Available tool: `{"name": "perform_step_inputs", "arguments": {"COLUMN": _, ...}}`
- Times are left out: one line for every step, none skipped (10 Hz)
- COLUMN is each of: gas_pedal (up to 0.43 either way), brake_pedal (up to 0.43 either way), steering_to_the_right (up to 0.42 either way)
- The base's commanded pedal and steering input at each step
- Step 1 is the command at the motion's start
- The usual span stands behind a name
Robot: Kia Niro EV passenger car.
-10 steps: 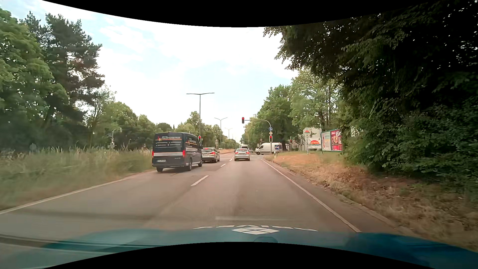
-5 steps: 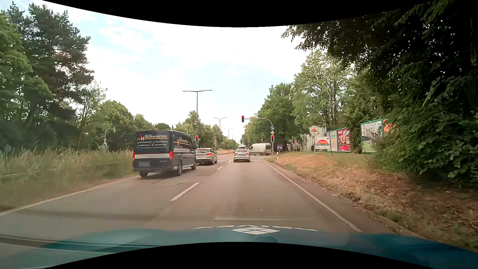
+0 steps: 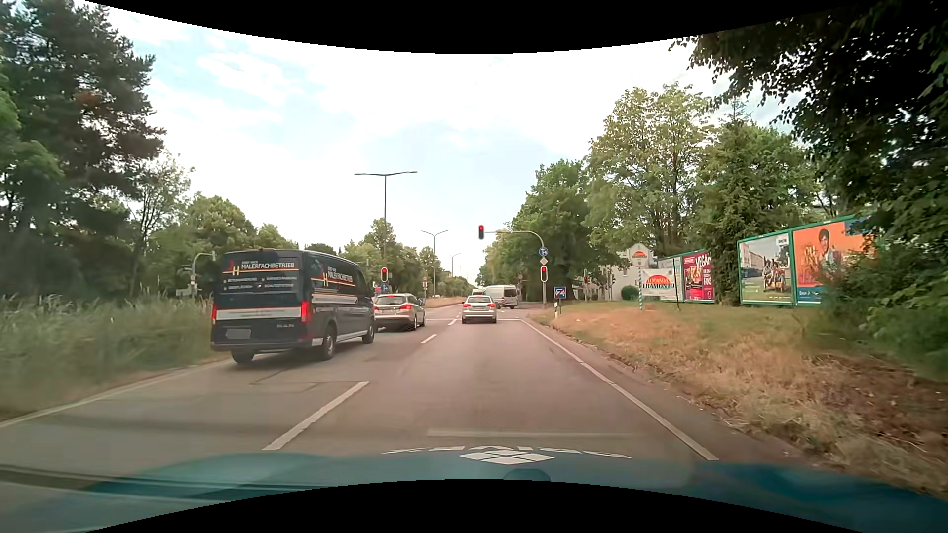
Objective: Follow the waypoints while adhering to traffic rules and regulations
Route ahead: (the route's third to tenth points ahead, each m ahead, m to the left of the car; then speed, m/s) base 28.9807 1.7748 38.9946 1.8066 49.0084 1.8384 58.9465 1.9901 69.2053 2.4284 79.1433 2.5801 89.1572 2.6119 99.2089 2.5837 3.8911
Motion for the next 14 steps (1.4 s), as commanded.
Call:
{"name": "perform_step_inputs", "arguments": {"gas_pedal": 0.0, "brake_pedal": 0.0, "steering_to_the_right": 0.0}}
{"name": "perform_step_inputs", "arguments": {"gas_pedal": 0.0, "brake_pedal": 0.0, "steering_to_the_right": 0.0}}
{"name": "perform_step_inputs", "arguments": {"gas_pedal": 0.0, "brake_pedal": 0.0, "steering_to_the_right": 0.0}}
{"name": "perform_step_inputs", "arguments": {"gas_pedal": 0.0, "brake_pedal": 0.0, "steering_to_the_right": 0.0}}
{"name": "perform_step_inputs", "arguments": {"gas_pedal": 0.0, "brake_pedal": 0.0, "steering_to_the_right": 0.0}}
{"name": "perform_step_inputs", "arguments": {"gas_pedal": 0.0, "brake_pedal": 0.0, "steering_to_the_right": 0.0}}
{"name": "perform_step_inputs", "arguments": {"gas_pedal": 0.0, "brake_pedal": 0.0, "steering_to_the_right": 0.0}}
{"name": "perform_step_inputs", "arguments": {"gas_pedal": 0.0, "brake_pedal": 0.0, "steering_to_the_right": -0.001}}
{"name": "perform_step_inputs", "arguments": {"gas_pedal": 0.0, "brake_pedal": 0.0, "steering_to_the_right": -0.002}}
{"name": "perform_step_inputs", "arguments": {"gas_pedal": 0.0, "brake_pedal": 0.0, "steering_to_the_right": -0.002}}
{"name": "perform_step_inputs", "arguments": {"gas_pedal": 0.0, "brake_pedal": 0.0, "steering_to_the_right": -0.002}}
{"name": "perform_step_inputs", "arguments": {"gas_pedal": 0.0, "brake_pedal": 0.0, "steering_to_the_right": -0.003}}
{"name": "perform_step_inputs", "arguments": {"gas_pedal": 0.0, "brake_pedal": 0.0, "steering_to_the_right": -0.002}}
{"name": "perform_step_inputs", "arguments": {"gas_pedal": 0.0, "brake_pedal": 0.0, "steering_to_the_right": -0.003}}
